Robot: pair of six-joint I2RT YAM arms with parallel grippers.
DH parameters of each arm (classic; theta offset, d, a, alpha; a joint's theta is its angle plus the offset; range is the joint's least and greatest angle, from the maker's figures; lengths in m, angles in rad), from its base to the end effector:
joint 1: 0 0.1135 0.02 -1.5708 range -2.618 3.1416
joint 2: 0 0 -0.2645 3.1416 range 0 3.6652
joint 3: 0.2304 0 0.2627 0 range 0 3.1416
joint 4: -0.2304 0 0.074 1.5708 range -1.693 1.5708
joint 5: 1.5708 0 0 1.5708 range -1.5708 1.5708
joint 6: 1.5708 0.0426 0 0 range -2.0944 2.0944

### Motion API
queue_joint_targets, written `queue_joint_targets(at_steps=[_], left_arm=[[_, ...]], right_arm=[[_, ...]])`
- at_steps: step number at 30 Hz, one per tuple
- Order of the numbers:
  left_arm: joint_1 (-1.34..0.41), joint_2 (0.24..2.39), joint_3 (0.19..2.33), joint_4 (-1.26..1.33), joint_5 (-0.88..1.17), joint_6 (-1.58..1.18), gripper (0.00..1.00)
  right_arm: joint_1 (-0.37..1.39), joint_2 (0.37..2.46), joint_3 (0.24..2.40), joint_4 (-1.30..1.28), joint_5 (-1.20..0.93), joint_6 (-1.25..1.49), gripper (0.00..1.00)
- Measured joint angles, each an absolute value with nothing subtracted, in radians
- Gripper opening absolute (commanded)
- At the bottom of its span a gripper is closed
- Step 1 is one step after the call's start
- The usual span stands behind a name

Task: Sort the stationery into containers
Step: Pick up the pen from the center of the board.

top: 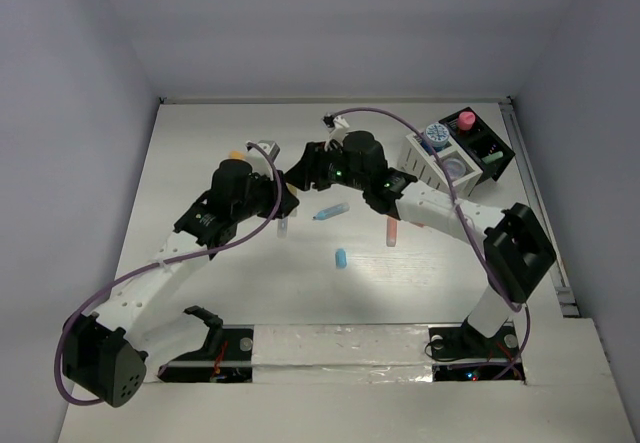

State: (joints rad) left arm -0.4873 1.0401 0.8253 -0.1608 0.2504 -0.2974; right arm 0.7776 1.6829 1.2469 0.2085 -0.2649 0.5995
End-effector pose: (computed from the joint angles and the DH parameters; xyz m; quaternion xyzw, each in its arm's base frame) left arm 0.2213 -0.1292 0.3034 0.1477 0.8099 -0.3088 0.4764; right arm 0.2907 0.3018 0.2967 -0.1509 0.7656 0.4718 0.4106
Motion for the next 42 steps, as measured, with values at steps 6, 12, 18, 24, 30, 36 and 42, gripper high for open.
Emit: queue_joint_targets(at_steps=[6, 12, 18, 24, 30, 36, 42], left_arm=[[-0.487, 1.040, 0.825, -0.162, 0.217, -0.295, 0.00], [-0.487, 1.040, 0.825, -0.168, 0.200, -0.293, 0.00], [-0.489, 1.040, 0.825, -0.165, 0.208, -0.292, 0.11], [-0.488, 1.007, 0.805, -0.145, 0.263, -0.301, 0.50], [-0.489, 0.919, 0.757, -0.075, 0.369, -0.360, 0.70], [-0.489, 0.834, 0.678, 0.076, 0.446, -0.469, 0.71], [-0.489, 0.828, 0.628, 0.266, 0.518, -0.587, 0.71]], right_arm=[[0.788, 1.700, 1.256, 0.181, -0.265, 0.594, 0.52], [0.794, 1.704, 1.262, 0.161, -0.265, 0.589, 0.15], [0.794, 1.704, 1.265, 0.165, -0.265, 0.589, 0.00], [0.730, 1.698, 1.259, 0.209, -0.379, 0.611, 0.00], [0.596, 1.650, 1.254, 0.280, -0.544, 0.628, 0.00], [0.583, 1.616, 1.254, 0.348, -0.737, 0.656, 0.00], [0.583, 1.596, 1.239, 0.484, -0.898, 0.760, 0.00]])
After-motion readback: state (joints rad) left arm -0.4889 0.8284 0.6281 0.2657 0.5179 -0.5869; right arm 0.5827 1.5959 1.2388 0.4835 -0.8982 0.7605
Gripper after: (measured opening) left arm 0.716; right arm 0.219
